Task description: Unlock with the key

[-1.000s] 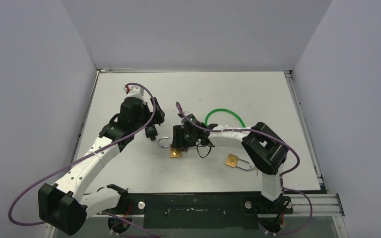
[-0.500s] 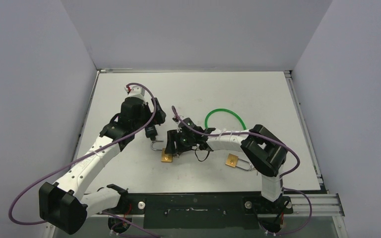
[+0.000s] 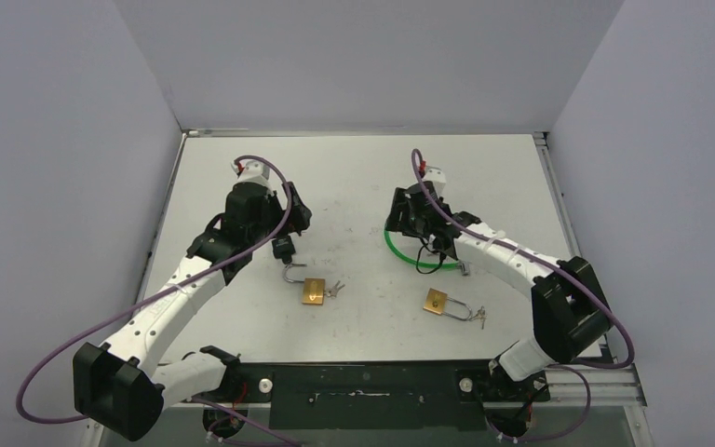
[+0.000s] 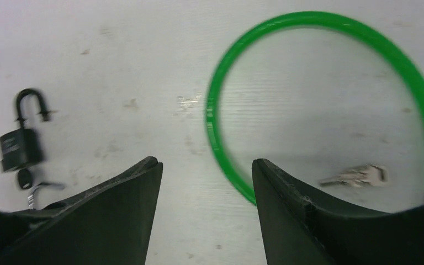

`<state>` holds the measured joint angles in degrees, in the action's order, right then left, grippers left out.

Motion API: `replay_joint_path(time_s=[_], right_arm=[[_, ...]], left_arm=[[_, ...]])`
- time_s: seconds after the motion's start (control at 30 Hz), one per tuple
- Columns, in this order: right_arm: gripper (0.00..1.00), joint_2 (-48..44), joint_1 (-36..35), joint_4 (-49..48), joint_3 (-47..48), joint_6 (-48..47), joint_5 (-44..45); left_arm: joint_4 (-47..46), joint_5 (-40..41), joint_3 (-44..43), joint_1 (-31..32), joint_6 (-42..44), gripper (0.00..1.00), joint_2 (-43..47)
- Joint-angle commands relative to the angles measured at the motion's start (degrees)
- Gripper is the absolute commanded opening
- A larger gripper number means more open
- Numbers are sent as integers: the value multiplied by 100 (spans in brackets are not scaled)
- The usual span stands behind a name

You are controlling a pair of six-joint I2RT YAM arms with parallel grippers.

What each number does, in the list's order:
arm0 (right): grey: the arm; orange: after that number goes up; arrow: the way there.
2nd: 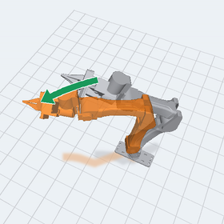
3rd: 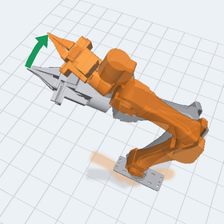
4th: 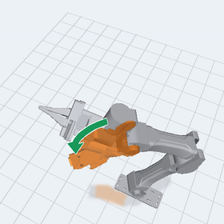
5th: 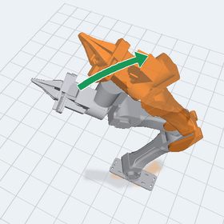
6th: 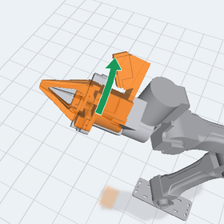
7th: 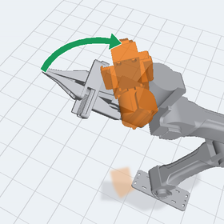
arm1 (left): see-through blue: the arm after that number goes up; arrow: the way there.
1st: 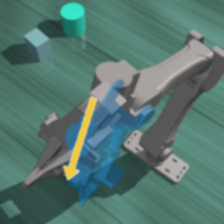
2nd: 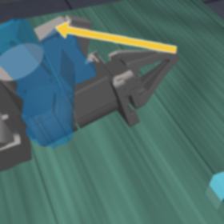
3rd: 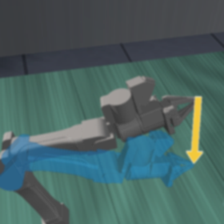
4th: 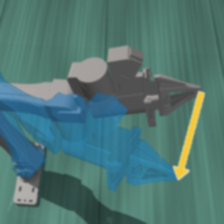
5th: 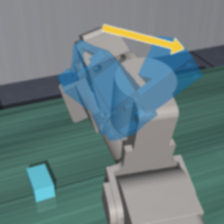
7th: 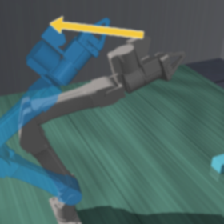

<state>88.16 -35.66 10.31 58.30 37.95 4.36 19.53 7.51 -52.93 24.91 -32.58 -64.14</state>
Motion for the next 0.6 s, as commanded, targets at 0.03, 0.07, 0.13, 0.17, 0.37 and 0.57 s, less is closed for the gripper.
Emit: replay_joint_path(time_s=[0.03, 0.07, 0.13, 0.17, 0.37, 0.57], right_arm=[[61, -153, 384, 1152, -315, 45, 1481], [61, -158, 408, 1192, -397, 94, 1639], [60, -139, 457, 1214, -533, 121, 1787], [60, -101, 489, 1225, -577, 136, 1825], [58, 200, 745, 1219, -608, 55, 1569], [56, 571, 1110, 1175, -444, -198, 1004]], left_arm=[[-463, -7, 92, -47, -104, 87, 148], [-467, -12, 90, -47, -108, 87, 147], [-484, -12, 111, -47, -119, 87, 147], [-489, -13, 115, -47, -121, 87, 147], [-494, -30, 155, -47, -119, 87, 131], [-494, -39, 185, -47, -120, 87, 145]])
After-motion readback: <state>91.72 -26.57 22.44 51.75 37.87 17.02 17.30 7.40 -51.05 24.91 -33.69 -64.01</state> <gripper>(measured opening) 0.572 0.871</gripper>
